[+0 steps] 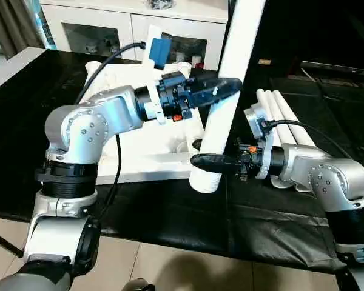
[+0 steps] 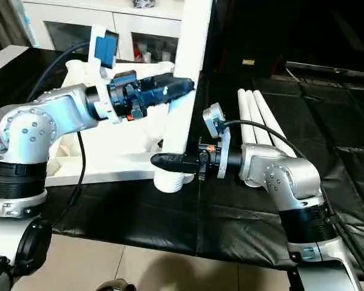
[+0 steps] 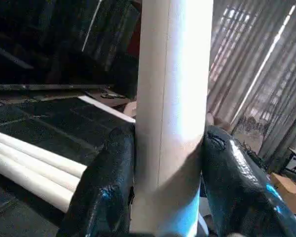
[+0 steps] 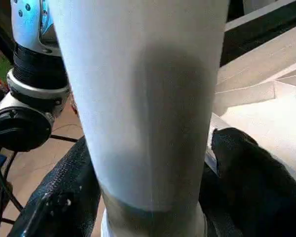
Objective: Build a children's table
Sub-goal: Pick table leg
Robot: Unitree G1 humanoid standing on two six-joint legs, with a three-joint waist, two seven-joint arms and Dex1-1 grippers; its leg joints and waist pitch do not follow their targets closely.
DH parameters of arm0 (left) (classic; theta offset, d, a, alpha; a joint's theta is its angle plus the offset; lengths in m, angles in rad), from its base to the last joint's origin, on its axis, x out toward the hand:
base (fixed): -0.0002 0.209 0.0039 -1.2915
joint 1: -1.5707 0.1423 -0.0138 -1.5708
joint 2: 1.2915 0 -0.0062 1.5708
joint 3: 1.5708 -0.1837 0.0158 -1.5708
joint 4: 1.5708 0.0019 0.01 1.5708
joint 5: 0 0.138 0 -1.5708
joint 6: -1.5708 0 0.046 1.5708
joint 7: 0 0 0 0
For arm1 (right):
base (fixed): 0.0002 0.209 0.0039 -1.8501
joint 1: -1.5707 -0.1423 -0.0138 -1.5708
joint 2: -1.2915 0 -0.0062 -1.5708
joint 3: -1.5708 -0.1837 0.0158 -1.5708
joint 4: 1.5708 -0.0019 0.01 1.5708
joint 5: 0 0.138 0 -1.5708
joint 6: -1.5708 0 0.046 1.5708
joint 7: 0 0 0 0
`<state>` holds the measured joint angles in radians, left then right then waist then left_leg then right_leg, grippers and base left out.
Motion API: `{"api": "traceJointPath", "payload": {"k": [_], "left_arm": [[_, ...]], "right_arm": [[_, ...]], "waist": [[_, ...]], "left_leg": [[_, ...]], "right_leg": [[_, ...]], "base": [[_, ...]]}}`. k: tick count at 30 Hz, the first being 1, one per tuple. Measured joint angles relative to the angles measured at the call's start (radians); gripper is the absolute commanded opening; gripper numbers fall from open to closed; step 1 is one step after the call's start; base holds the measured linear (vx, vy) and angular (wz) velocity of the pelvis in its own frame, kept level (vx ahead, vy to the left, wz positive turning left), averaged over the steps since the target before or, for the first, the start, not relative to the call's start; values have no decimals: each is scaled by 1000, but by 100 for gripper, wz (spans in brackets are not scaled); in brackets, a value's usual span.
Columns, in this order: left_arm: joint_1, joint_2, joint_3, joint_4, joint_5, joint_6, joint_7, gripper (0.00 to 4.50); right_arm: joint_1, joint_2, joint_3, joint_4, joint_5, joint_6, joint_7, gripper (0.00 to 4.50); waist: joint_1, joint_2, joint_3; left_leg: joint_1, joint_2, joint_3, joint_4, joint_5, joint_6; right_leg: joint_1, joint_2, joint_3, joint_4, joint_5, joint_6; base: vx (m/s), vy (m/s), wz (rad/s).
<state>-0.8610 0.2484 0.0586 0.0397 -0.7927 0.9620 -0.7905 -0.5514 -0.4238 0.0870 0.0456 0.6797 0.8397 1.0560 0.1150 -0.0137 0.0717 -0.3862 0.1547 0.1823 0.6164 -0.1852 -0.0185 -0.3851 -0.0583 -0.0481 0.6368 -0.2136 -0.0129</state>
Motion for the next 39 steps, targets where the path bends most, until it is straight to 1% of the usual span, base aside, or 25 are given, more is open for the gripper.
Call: {"api": "traceJointPath", "payload": {"k": [13, 14, 15, 17, 20, 21, 22, 23, 27, 28, 29, 36, 37, 38, 39], "left_arm": [[9, 6, -17, -19, 0, 0, -12, 177], [10, 6, -18, -20, 0, 0, -12, 177], [12, 6, -18, -20, 0, 0, -12, 177], [20, 6, -18, -22, 1, 0, -12, 177], [21, 6, -18, -22, 1, 0, -12, 177], [21, 6, -18, -22, 1, 0, -12, 177], [21, 6, -19, -22, 1, 0, -12, 177], [21, 6, -19, -22, 1, 0, -12, 177], [21, 8, -21, -22, 1, 1, -12, 177], [21, 7, -21, -22, 1, 2, -12, 177], [21, 6, -20, -22, 1, 4, -11, 177], [21, 0, -18, -22, 1, 2, -9, 177], [21, 0, -18, -23, 1, 2, -9, 212], [21, 0, -17, -25, 1, 3, -9, 233], [21, 0, -17, -26, 0, 3, -9, 233]], "right_arm": [[1, -2, 0, -4, 1, 1, 11, 349], [3, -2, 0, -4, 1, 2, 11, 332], [4, -2, 0, -4, 2, 3, 11, 332], [10, -2, 0, -7, 4, 6, 12, 304], [14, 0, 0, -15, 4, 7, 16, 292], [15, 0, 0, -18, 4, 7, 17, 285], [15, 0, 0, -22, 4, 7, 17, 265], [15, 0, 0, -23, 4, 7, 17, 265], [23, 1, 0, -27, 10, 7, 20, 228], [23, 1, 0, -27, 12, 7, 20, 228], [23, 3, 1, -29, 12, 7, 20, 208], [37, 31, -5, -39, 14, -15, 1, 198], [39, 33, -6, -40, 16, -16, -2, 197], [41, 36, -7, -42, 19, -16, -4, 196], [41, 38, -7, -43, 20, -16, -5, 196]], "waist": [[0, 0, 0], [0, 0, 0], [0, 0, 0], [0, 0, 0], [0, 0, 0], [0, 0, 0], [0, 0, 0], [0, 1, 0], [0, 1, 0], [0, 1, 0], [0, 1, 0], [0, 2, -1], [0, 2, -1], [0, 2, -1], [0, 2, -1]], "left_leg": [[0, 0, 0, 0, 0, 0], [0, 0, 0, 0, 0, 0], [0, 0, 0, 0, 0, 0], [0, 0, 0, 0, 0, 0], [0, 0, 0, 0, 0, 0], [0, 0, 0, 0, 0, 0], [0, 0, 0, 0, 0, 0], [0, 0, 0, 0, 0, 0], [0, 0, 0, 0, 0, 0], [0, 0, 0, 0, 0, 0], [0, 0, 0, 0, 0, 0], [0, 0, 0, 0, 0, 0], [0, 0, 0, 0, 0, 0], [0, 0, 0, 0, 0, 0], [0, 0, 0, 0, 0, 0]], "right_leg": [[0, 0, 0, 0, 0, 0], [0, 0, 0, 0, 0, 0], [0, 0, 0, 0, 0, 0], [0, 0, 0, 0, 0, 0], [0, 0, 0, 0, 0, 0], [0, 0, 0, 0, 0, 0], [0, 0, 0, 0, 0, 0], [0, 0, 0, 0, 0, 0], [0, 0, 0, 0, 0, 0], [0, 0, 0, 0, 0, 0], [0, 0, 0, 0, 0, 0], [0, 0, 0, 0, 0, 0], [0, 0, 0, 0, 0, 0], [0, 0, 0, 0, 0, 0], [0, 0, 0, 0, 0, 0]], "base": [[0, 0, 0], [0, 0, 0], [0, 0, 0], [0, 0, 0], [0, 0, 0], [0, 0, 0], [0, 0, 0], [0, 0, 0], [0, 0, 0], [0, 0, 0], [0, 0, 0], [0, 0, 0], [0, 0, 0], [0, 0, 0], [0, 0, 0]]}}
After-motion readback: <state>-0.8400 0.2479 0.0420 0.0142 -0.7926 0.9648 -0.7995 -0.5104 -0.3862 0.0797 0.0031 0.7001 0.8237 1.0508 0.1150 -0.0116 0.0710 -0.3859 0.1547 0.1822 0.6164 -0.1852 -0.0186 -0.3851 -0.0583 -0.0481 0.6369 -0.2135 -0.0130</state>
